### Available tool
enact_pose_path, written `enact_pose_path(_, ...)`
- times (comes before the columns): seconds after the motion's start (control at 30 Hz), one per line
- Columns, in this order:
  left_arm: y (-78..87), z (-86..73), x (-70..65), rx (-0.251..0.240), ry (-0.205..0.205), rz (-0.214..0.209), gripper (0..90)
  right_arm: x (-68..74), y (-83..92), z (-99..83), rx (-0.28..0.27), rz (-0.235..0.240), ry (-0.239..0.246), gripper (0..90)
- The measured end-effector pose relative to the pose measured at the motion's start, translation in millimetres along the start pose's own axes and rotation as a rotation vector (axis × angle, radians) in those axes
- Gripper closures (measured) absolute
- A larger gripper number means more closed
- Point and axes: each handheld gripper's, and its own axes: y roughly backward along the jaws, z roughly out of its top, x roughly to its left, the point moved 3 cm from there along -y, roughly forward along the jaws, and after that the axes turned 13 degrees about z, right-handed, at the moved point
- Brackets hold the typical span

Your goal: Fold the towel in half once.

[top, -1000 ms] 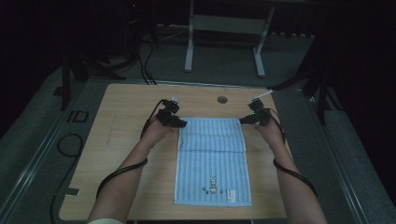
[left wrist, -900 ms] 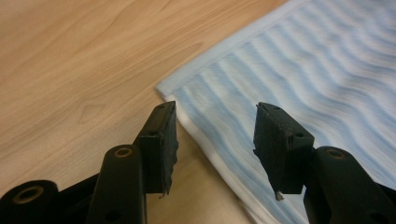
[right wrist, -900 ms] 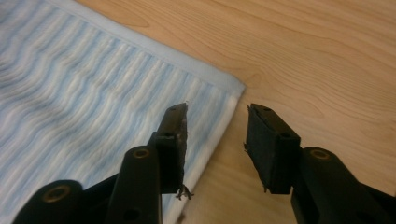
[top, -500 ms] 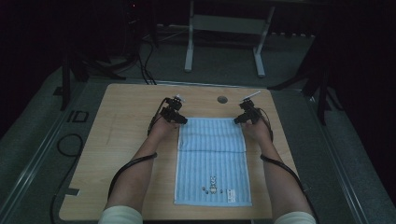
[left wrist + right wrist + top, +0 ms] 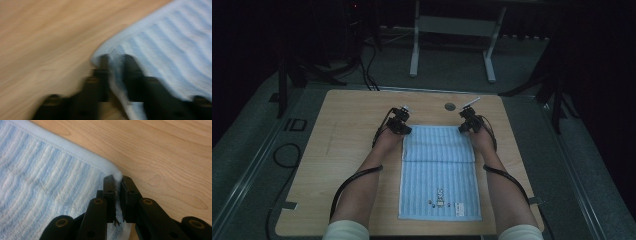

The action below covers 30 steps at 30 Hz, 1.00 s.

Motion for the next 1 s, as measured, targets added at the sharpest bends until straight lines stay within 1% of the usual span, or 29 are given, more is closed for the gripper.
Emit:
enact_pose_path(0.03,2.5,1.0,-0.8,-0.006,0.01,-0.014,86.5,0.8,1.9,0.7,0.001,0.003,0.007,83.5)
enact_pose_path(0.1,11.0,5.3,-2.1,-0.036,0.017,-0.054,87.2,0.8,9.6,2.5,-0.017,0.024,0.011,83.6)
enact_pose_path(0.13,17.1,8.6,-2.3,-0.059,0.011,-0.059,87.2,0.1,15.2,3.9,-0.03,0.033,0.01,83.5)
enact_pose_path(0.2,32.0,17.1,-0.3,-0.098,0.018,-0.087,87.3,0.1,27.5,7.6,-0.052,0.051,0.022,83.5)
enact_pose_path(0.27,48.2,26.2,2.2,-0.132,0.021,-0.09,87.2,2.3,42.8,12.6,-0.075,0.047,0.042,83.6)
enact_pose_path(0.3,57.5,30.6,3.5,-0.153,0.014,-0.088,87.2,3.9,51.2,15.3,-0.088,0.045,0.055,83.6)
enact_pose_path(0.33,68.8,36.1,5.4,-0.179,0.014,-0.09,87.2,5.8,60.7,18.0,-0.108,0.037,0.065,83.5)
enact_pose_path(0.4,85.1,43.2,8.6,-0.21,-0.001,-0.085,87.2,9.3,83.1,23.7,-0.152,0.034,0.085,83.5)
enact_pose_path(0.43,97.4,47.4,11.3,-0.233,-0.005,-0.087,87.1,10.5,91.2,25.0,-0.172,0.031,0.091,83.5)
enact_pose_path(0.47,104.9,49.4,12.9,-0.251,-0.008,-0.091,87.1,12.5,105.1,26.4,-0.21,0.039,0.097,83.5)
enact_pose_path(0.5,117.2,51.9,15.4,-0.28,-0.015,-0.097,87.1,14.1,113.1,26.9,-0.233,0.054,0.104,83.5)
enact_pose_path(0.53,124.1,52.9,17.2,-0.297,-0.019,-0.101,87.1,16.9,125.9,26.8,-0.266,0.066,0.127,83.5)
enact_pose_path(0.57,134.7,53.7,19.9,-0.32,-0.015,-0.1,87.1,18.9,133.0,26.4,-0.277,0.063,0.137,83.5)
enact_pose_path(0.6,140.6,53.6,21.5,-0.335,-0.013,-0.103,87.1,22.4,143.9,25.1,-0.295,0.068,0.154,83.5)
enact_pose_path(0.63,148.5,53.3,23.6,-0.351,-0.011,-0.119,87.1,24.9,150.1,24.2,-0.308,0.074,0.169,83.5)
enact_pose_path(0.67,152.7,52.7,24.6,-0.362,-0.017,-0.112,87.0,29.2,159.1,22.5,-0.313,0.067,0.194,83.5)
enact_pose_path(0.7,152.7,52.7,24.6,-0.362,-0.017,-0.112,87.0,29.2,159.1,22.5,-0.313,0.067,0.194,83.5)
enact_pose_path(0.73,162.2,49.9,27.5,-0.384,-0.003,-0.126,87.0,31.7,164.0,21.1,-0.313,0.062,0.206,83.4)
enact_pose_path(0.77,166.4,47.4,27.6,-0.398,-0.002,-0.129,87.0,39.1,176.3,15.4,-0.336,0.076,0.225,83.4)
enact_pose_path(0.8,170.3,44.1,26.7,-0.413,-0.012,-0.125,87.0,43.1,181.6,11.2,-0.349,0.082,0.244,83.4)
enact_pose_path(0.83,173.5,40.1,24.8,-0.412,-0.019,-0.146,87.0,47.0,185.7,7.2,-0.362,0.085,0.265,83.4)
enact_pose_path(0.87,176.5,34.9,22.5,-0.417,-0.023,-0.162,87.0,51.5,188.7,2.6,-0.36,0.089,0.272,83.4)
enact_pose_path(0.9,180.1,27.3,18.3,-0.422,-0.031,-0.173,87.0,56.2,191.7,-2.8,-0.36,0.084,0.293,83.4)
enact_pose_path(0.93,182.6,20.4,14.5,-0.424,-0.049,-0.191,87.0,62.0,195.0,-9.9,-0.369,0.08,0.319,83.4)
enact_pose_path(0.97,184.4,14.8,11.4,-0.426,-0.062,-0.196,86.9,66.9,197.2,-17.0,-0.375,0.094,0.33,83.4)
enact_pose_path(1.0,187.0,4.5,7.0,-0.43,-0.074,-0.201,87.0,70.6,198.4,-22.9,-0.379,0.105,0.341,83.4)
